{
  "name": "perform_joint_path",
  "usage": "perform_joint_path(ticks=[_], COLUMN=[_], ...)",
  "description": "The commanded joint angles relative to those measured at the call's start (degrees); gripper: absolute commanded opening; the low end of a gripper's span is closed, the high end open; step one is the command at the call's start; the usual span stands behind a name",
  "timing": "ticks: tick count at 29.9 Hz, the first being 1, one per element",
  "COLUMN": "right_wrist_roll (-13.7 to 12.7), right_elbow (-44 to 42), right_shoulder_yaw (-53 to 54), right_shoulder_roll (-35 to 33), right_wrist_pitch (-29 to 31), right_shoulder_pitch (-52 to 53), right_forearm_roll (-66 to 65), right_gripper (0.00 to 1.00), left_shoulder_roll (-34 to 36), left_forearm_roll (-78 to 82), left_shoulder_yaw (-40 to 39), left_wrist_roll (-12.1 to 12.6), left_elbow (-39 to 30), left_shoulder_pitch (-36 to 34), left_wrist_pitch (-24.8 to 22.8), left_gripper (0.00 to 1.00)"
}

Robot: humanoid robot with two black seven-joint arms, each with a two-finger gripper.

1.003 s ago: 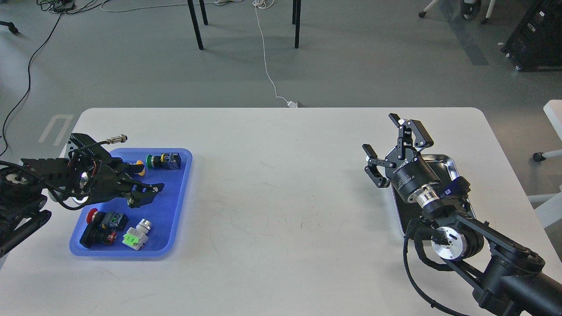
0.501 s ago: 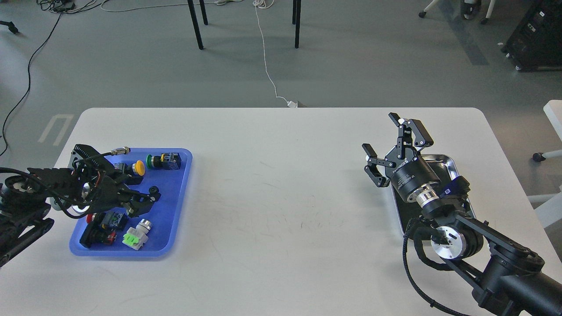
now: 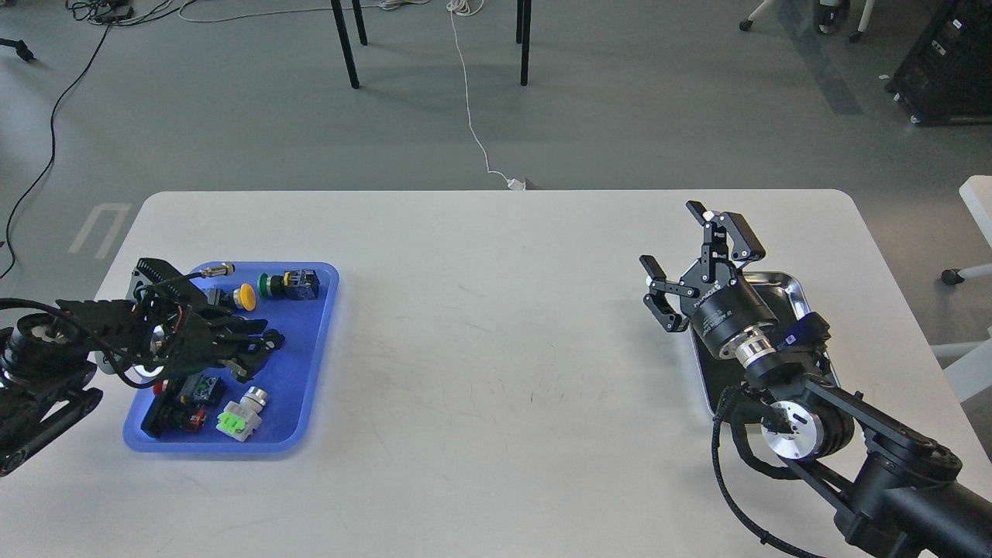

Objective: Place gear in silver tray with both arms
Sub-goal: 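Grasp a small black gear in the blue tray with the left gripper, then lift the black gear and carry it toward the table center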

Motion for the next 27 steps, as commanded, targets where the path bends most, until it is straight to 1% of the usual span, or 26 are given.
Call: perform_joint_path(ticks=[1,5,7,10,14,19,21,23,25,27], right_wrist_roll=[0.0,0.0,0.0,0.0,0.0,0.0,0.0,0.0,0.0,0.0], right_elbow=[-0.1,-0.1,0.0,-0.1,-0.1,-1.4,-2.5,-4.0,-5.6,-6.3], right_shoulder_yaw=[0.0,0.1,0.2,0.3,0.5,1.4,2.3,3.3,4.0,4.2], right_shoulder_roll=[0.0,0.0,0.0,0.0,0.0,-0.7,-0.8,-0.8,-0.8,-0.9], right_wrist_pitch=[0.0,0.0,0.0,0.0,0.0,-0.2,-0.2,-0.2,0.0,0.0], right_shoulder_pitch=[0.0,0.0,0.0,0.0,0.0,0.0,-0.1,-0.2,-0.2,-0.3], right_forearm_roll=[0.0,0.0,0.0,0.0,0.0,0.2,0.9,1.3,2.5,3.8], right_gripper=[0.99,0.99,0.99,0.99,0.99,0.99,0.99,0.99,0.99,0.99], left_shoulder_roll=[0.0,0.2,0.1,0.7,3.1,2.2,-0.6,-6.3,-11.7,-16.4], left_forearm_roll=[0.0,0.0,0.0,0.0,0.0,-0.8,-0.4,0.0,0.0,0.0], left_shoulder_yaw=[0.1,0.0,0.0,0.0,0.0,0.0,0.0,0.6,1.8,3.6], left_wrist_roll=[0.0,0.0,0.0,0.0,0.0,0.0,0.0,0.0,0.0,0.0], left_elbow=[0.2,0.0,-0.8,-5.3,-13.2,-21.3,-22.4,-22.2,-21.0,-17.8], left_shoulder_pitch=[0.0,-0.7,-2.4,-5.3,-11.2,-17.2,-18.4,-18.8,-19.4,-20.2], left_wrist_pitch=[0.1,0.0,-0.1,-1.1,-5.7,-12.0,-13.5,-14.5,-15.3,-15.7], left_gripper=[0.15,0.14,0.14,0.15,0.15,0.15,0.15,0.16,0.16,0.16])
